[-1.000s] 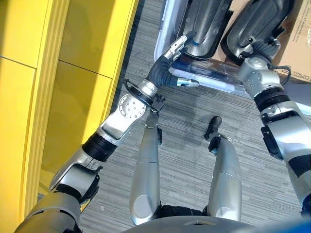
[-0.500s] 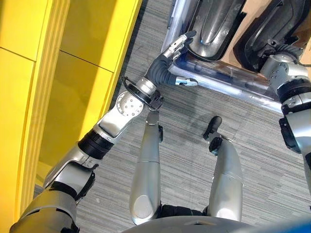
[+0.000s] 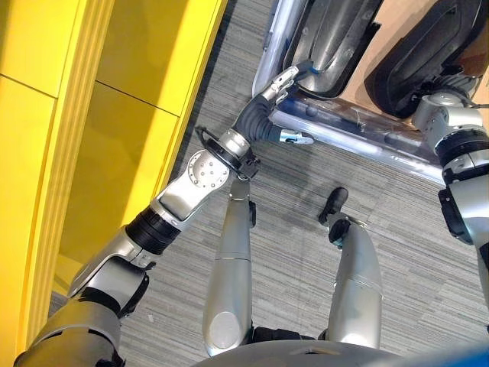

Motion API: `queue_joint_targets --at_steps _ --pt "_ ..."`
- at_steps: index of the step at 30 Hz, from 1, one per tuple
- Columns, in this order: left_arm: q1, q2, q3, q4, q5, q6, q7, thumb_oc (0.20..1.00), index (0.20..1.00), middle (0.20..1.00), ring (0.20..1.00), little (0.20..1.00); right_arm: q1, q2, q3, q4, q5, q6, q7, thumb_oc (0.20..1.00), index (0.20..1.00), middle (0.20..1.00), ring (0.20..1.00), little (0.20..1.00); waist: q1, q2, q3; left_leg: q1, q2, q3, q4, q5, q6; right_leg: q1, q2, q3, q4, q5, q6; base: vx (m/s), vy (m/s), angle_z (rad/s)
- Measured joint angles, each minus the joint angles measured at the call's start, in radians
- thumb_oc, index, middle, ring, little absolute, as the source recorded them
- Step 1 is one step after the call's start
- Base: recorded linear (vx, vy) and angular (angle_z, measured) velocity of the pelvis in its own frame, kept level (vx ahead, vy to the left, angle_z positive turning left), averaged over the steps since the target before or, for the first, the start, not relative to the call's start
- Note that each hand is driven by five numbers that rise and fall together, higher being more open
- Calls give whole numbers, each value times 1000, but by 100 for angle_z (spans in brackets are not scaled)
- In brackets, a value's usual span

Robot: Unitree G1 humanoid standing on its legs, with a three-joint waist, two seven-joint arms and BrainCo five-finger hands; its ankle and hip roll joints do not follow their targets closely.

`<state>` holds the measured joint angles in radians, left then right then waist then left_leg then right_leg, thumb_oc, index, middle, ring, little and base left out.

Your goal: Move parts from the plastic box to the shelf.

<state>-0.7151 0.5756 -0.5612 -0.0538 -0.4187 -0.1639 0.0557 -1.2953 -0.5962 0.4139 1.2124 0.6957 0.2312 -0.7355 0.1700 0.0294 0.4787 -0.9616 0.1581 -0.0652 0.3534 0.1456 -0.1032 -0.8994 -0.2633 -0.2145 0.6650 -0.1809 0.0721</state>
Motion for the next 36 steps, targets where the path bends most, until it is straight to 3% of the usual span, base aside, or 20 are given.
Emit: queue_joint_targets --at_steps 8,14,19,27,36 --pt "5 0 -2 0 2 -20 18 1000 1000 1000 1000 1000 43 27 1 -32 -133 -49 -57 200 200 200 200 200 1 4 2 4 1 2 1 1 -2 3 0 2 0 5 7 -8 -8 0" --pt "19 11 0 0 7 -23 36 1000 1000 1000 1000 1000 136 86 9 -79 -257 -175 -96 200 200 200 200 200 1 23 11 55 5 7 -6 1 -3 54 4 2 -15 10 8 -27 -41 -2" --pt "185 9 50 -8 59 -43 60 1000 1000 1000 1000 1000 429 157 -32 -497 -449 -312 -229 200 200 200 200 200 -25 38 24 204 17 55 -65 -7 6 184 17 19 -94 33 17 -39 -18 -15" --pt "249 -19 121 -31 97 -60 60 1000 1000 1000 1000 1000 575 159 -162 -765 -706 -324 -366 200 200 200 200 200 -74 34 26 411 16 120 -129 -15 15 374 21 54 -204 75 39 -23 28 -15" --pt "398 -19 210 -39 118 -66 55 1000 1000 1000 1000 1000 751 149 -225 -923 -742 -312 -270 200 200 200 200 200 -72 38 25 705 1 175 -244 -26 22 676 19 61 -383 119 70 67 22 -8"
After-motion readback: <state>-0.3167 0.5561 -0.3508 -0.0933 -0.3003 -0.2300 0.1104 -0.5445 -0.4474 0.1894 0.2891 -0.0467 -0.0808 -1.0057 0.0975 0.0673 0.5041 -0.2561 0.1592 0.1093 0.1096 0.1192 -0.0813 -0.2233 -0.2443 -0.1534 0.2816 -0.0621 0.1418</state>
